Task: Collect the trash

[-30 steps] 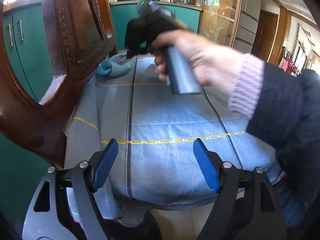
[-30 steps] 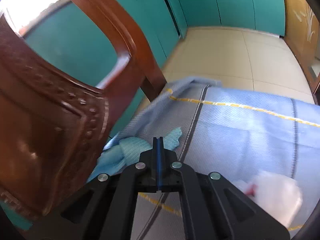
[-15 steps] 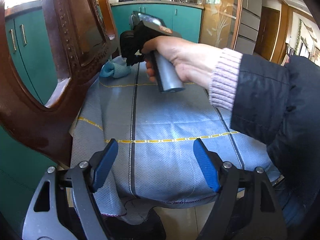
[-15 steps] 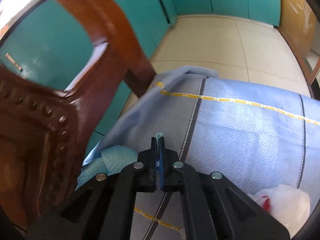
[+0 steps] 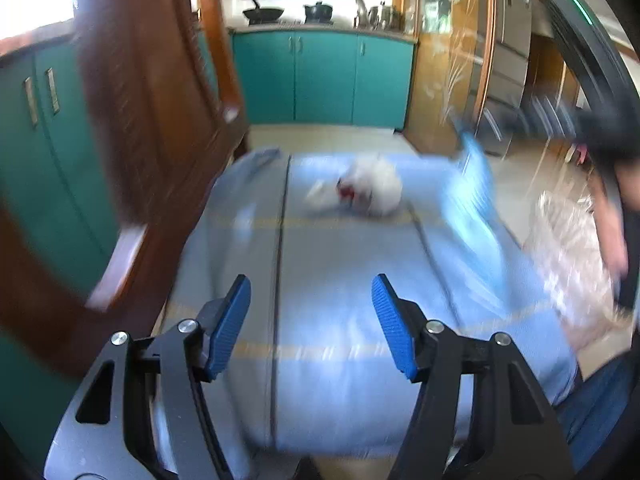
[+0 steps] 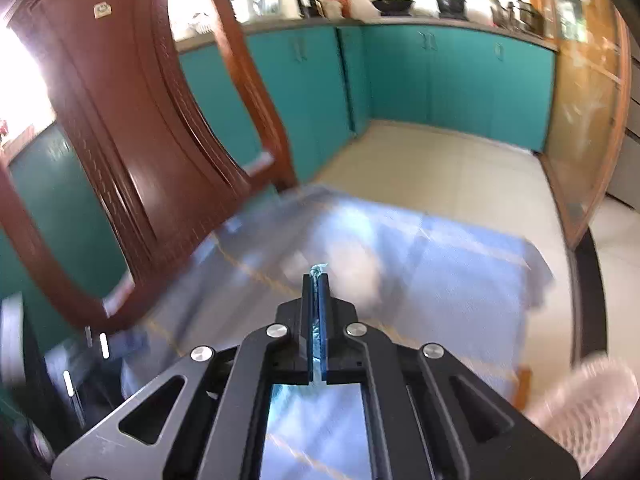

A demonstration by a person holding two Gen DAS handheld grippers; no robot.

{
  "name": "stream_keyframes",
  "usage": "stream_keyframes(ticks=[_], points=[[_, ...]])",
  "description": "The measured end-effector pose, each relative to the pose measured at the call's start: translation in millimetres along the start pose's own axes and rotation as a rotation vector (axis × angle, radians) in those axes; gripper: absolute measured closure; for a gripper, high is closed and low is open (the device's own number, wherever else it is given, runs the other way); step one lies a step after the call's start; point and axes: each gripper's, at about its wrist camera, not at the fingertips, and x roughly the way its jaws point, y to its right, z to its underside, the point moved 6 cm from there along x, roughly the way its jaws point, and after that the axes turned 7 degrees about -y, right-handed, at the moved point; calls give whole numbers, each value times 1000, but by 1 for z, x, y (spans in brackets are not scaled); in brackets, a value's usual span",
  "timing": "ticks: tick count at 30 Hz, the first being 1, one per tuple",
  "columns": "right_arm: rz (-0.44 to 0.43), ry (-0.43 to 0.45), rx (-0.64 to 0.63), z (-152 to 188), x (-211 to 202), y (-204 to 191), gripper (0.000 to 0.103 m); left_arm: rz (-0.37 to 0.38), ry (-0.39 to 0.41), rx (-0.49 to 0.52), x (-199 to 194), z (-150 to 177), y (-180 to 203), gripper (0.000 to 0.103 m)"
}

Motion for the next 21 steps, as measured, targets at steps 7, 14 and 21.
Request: stream_keyframes(ticks=[7,14,21], points=[[-2,8,75,37,12,45,79,-17,-48,36,79,-72,25,19],[90,64,-2,42,-26,54,36,-46,-183,159,160,-87,68,16],[120,-82,-8,70,23,70,36,-61,-233,153,170,-71,66,77]])
